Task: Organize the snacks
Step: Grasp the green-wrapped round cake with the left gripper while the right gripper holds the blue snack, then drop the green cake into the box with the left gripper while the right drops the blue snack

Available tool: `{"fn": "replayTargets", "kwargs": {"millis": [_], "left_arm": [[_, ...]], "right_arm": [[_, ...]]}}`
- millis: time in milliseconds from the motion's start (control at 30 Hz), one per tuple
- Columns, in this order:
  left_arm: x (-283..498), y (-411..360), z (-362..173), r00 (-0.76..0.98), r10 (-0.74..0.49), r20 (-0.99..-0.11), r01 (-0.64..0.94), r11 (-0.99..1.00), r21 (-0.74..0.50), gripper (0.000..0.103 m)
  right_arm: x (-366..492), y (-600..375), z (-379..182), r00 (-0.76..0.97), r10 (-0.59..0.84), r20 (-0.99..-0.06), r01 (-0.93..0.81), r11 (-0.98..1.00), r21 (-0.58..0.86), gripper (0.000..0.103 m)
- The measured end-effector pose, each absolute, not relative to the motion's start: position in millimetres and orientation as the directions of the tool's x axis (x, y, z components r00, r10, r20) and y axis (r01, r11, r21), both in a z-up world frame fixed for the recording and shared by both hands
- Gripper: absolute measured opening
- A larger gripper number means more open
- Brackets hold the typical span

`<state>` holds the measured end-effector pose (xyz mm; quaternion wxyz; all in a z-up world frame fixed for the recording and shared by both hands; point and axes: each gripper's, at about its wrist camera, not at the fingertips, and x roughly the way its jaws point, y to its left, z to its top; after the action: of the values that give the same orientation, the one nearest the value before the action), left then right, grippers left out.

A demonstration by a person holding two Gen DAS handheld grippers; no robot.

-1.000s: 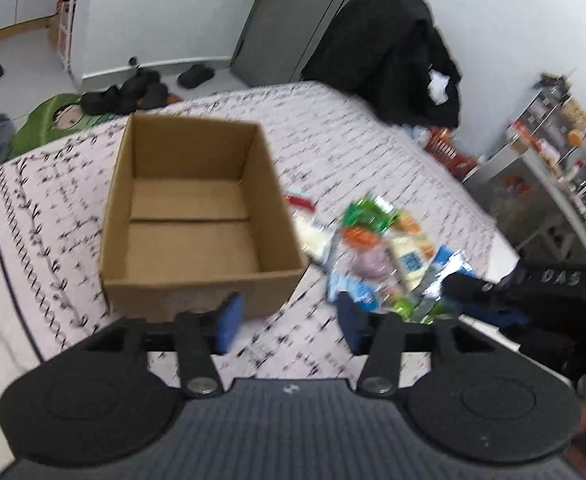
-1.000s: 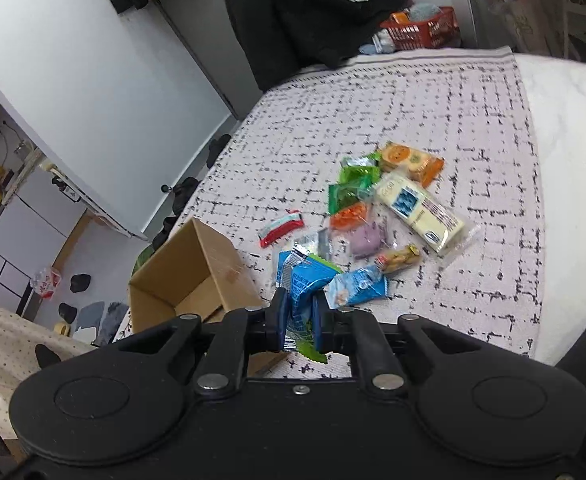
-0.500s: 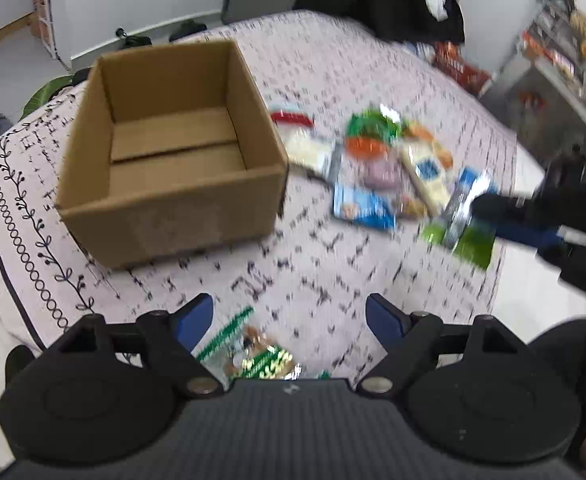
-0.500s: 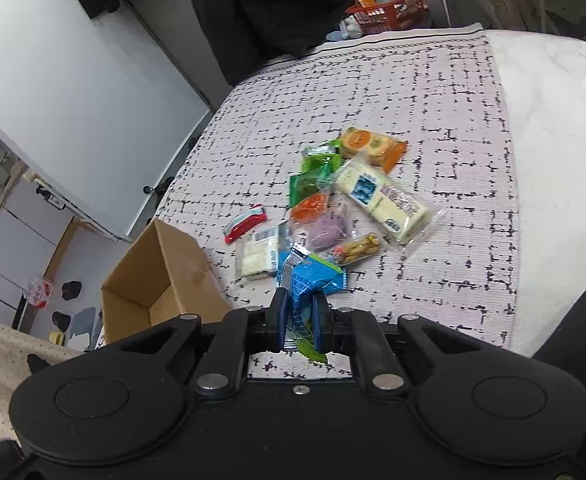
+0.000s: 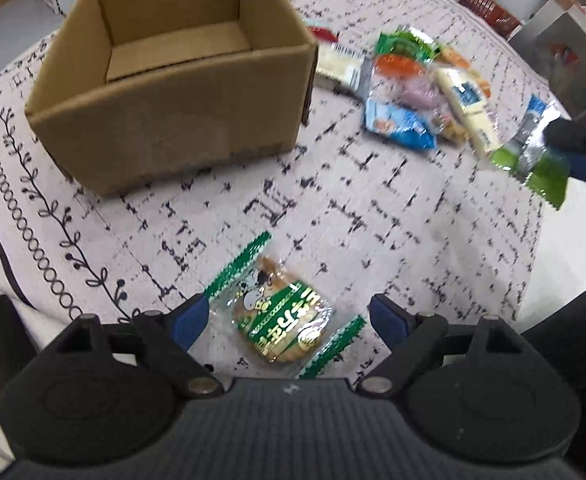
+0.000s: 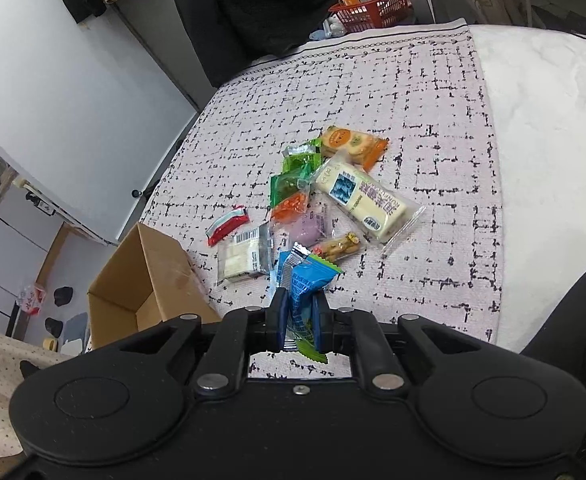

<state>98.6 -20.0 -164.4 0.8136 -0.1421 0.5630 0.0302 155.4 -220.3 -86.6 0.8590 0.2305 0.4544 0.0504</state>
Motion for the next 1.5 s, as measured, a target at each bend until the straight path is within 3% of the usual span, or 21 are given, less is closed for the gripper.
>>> {"fn": "replayTargets", "kwargs": {"millis": [300, 367, 400, 467, 500, 533, 1500], "left_arm": [[97.4, -26.4, -178.2, 0.369, -0.087, -0.925, -0.214, 0.961, -0.175, 0.085], [95.5, -27.6, -177.0, 0.374, -0.093, -0.923, -0.214, 0.959, -0.184, 0.079], [93.9, -28.2, -175.8, 0.382, -0.101, -0.919, -0.213, 0.958, -0.194, 0.071], [93.0, -30.5, -173.8, 0.39, -0.102, -0.915, -0.21, 0.958, -0.196, 0.065], [92.3, -31.2, -172.3, 0.397, -0.093, -0.913, -0.208, 0.96, -0.188, 0.053], [92.8, -31.1, -171.8, 0.4, -0.094, -0.911, -0.211, 0.958, -0.192, 0.052], [86.8, -3.4, -68.8, 0.694, -0.086, -0.715, -0.17, 0.945, -0.279, 0.05]], "right_arm": [[155.1, -215.6, -88.2, 0.575, 0.3, -0.761, 0.118, 0.89, 0.44, 0.013], [154.9, -215.4, -88.4, 0.574, 0.3, -0.762, 0.12, 0.89, 0.44, 0.013], [154.6, -215.3, -88.3, 0.575, 0.298, -0.762, 0.12, 0.89, 0.439, 0.013], [154.6, -216.4, -88.0, 0.576, 0.296, -0.762, 0.123, 0.89, 0.438, 0.013], [154.5, -217.3, -87.7, 0.577, 0.295, -0.762, 0.125, 0.89, 0.439, 0.013], [154.3, -217.9, -87.1, 0.578, 0.293, -0.761, 0.126, 0.89, 0.438, 0.013], [170.9, -169.8, -55.4, 0.591, 0.397, -0.702, -0.02, 0.878, 0.479, 0.013]]}}
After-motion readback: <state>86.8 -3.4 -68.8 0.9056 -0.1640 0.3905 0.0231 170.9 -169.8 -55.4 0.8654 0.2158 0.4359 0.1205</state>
